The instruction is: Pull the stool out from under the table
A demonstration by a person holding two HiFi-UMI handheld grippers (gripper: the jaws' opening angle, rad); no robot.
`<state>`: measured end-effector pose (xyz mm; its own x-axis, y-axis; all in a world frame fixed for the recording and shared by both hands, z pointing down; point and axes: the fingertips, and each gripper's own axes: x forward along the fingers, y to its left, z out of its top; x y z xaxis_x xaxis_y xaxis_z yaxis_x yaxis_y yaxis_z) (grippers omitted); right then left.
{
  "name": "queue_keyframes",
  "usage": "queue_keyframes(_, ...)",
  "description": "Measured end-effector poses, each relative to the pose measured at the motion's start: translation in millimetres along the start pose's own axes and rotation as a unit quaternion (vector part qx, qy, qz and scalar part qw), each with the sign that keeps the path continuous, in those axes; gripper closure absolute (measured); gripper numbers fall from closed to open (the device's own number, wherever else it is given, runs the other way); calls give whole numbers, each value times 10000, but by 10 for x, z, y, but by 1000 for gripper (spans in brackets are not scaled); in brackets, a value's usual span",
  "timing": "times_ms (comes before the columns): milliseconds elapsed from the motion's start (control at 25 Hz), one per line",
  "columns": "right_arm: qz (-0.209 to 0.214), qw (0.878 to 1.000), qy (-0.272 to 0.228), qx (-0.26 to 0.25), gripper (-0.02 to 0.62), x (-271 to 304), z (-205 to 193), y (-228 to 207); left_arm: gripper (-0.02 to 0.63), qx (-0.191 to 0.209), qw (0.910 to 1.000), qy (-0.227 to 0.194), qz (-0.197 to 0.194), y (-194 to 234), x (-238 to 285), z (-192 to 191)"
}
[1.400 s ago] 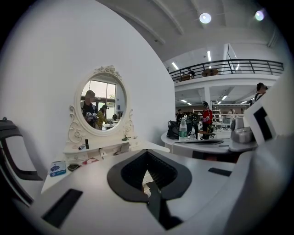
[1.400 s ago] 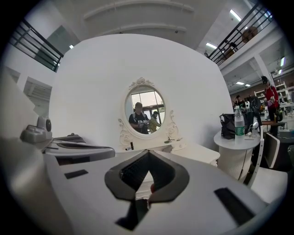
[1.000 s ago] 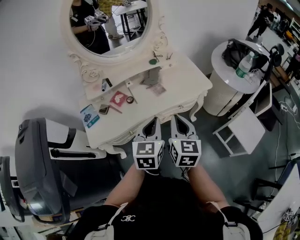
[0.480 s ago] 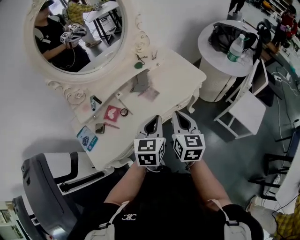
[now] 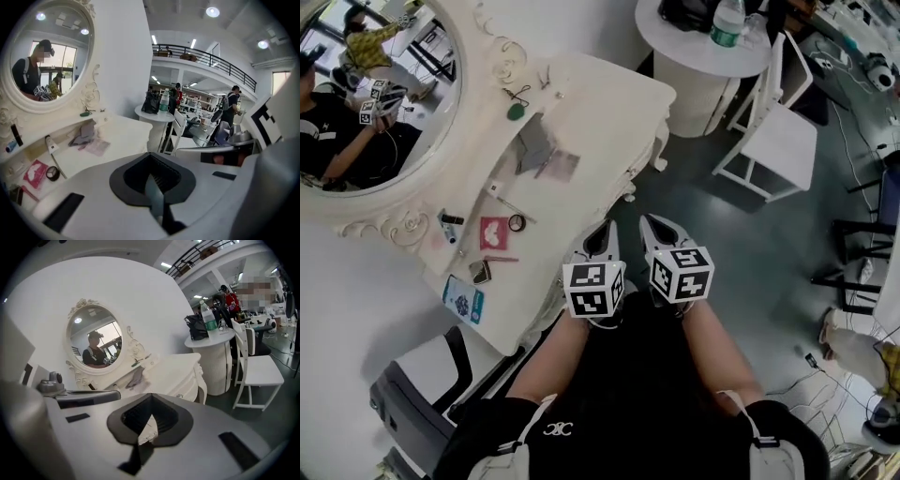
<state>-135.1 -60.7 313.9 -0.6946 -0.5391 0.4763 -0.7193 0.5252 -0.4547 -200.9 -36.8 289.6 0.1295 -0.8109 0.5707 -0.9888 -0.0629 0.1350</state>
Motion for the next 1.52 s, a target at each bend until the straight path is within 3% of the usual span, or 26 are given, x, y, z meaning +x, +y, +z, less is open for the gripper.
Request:
queue_keyframes(120, -113, 9995, 239, 189, 592, 79, -213, -240, 606, -113, 9993, 349, -91, -69, 277, -253)
queue_keyframes(360, -261, 9960, 572, 642, 591, 207, -678, -646, 606, 115, 9962, 861, -118, -153, 664, -587)
queue_keyframes(560, -141, 9953, 733, 621, 592, 468, -986, -1054, 606, 83, 9933, 1139, -145, -207, 1061, -983)
queue_keyframes(720, 223, 9929, 915, 721, 591, 760, -1356, -1312, 606, 65, 9913, 1309, -146, -195, 1437, -1340)
queue_keyframes(1120, 564, 9769, 1079, 1758, 592, 1700, -2293, -1709, 606, 270, 9844, 1736, 4, 172, 2053, -2181)
queue_keyframes(1520, 696, 9664, 932, 2294, 591, 2591, -2876, -1802, 606, 333, 9795, 1981, 136, 623, 2484, -2714)
